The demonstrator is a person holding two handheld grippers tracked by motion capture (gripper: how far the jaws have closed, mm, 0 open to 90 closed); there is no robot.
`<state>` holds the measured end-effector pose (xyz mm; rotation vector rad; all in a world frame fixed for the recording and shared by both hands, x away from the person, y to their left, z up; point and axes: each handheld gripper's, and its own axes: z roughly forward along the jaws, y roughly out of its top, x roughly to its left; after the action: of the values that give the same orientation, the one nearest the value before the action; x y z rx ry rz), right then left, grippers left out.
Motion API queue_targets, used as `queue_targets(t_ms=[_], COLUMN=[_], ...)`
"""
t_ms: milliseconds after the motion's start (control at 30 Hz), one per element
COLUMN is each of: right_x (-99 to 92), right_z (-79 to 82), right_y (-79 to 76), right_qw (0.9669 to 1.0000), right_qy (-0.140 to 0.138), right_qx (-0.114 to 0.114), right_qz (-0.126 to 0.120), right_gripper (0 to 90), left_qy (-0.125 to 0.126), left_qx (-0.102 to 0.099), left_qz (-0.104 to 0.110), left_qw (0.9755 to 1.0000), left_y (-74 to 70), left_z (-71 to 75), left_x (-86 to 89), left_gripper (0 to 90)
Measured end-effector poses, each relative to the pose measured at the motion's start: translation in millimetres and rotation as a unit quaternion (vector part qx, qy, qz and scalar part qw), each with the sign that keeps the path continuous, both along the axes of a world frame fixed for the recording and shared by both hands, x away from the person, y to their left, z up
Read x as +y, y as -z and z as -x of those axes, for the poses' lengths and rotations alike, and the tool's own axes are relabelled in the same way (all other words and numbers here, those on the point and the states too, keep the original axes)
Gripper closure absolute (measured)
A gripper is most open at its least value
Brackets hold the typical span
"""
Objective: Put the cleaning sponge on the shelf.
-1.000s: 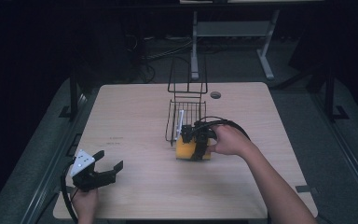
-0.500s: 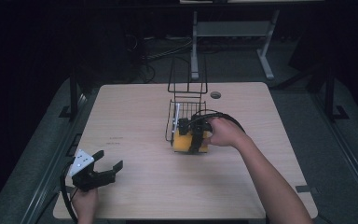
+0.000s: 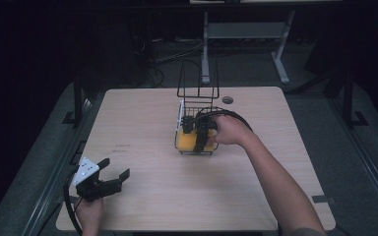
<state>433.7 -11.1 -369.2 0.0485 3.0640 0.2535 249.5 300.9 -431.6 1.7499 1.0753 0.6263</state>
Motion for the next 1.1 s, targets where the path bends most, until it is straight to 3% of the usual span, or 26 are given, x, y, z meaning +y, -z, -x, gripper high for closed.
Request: queue_targets(t_ms=[200,467,700,833,1100], right_x=[7.1,2.4,-3.8,-2.9,2.6], right_z=[-10.4,-25.7,-37.2,-42.2,-48.2], right_y=[4.3,9.3,14.5,15.2,18.7], right_qw=[0.9999,0.9998,0.9995,0.9993,0.9994], right_qy=[0.003,0.017,0.03,0.028,0.033], right_qx=[0.0,0.007,0.012,0.003,0.011], right_qz=[0.01,-0.001,0.006,0.023,0.006], right_gripper=[21.7,21.7,21.7,21.7,21.7], left_qy=[0.001,0.0,0.002,0.003,0.002], left_qx=[0.0,-0.002,-0.001,-0.001,-0.002], left_qz=[0.002,0.004,0.003,0.003,0.004], left_qw=[1.0,1.0,1.0,1.0,1.0], left_y=[-0.1,0.0,0.0,0.1,-0.3], left_z=[0.2,-0.2,-0.1,-0.4,0.3], left_x=[-0.2,0.9,-0.9,-0.9,0.6], left_gripper=[13.0,13.0,13.0,12.9,13.0])
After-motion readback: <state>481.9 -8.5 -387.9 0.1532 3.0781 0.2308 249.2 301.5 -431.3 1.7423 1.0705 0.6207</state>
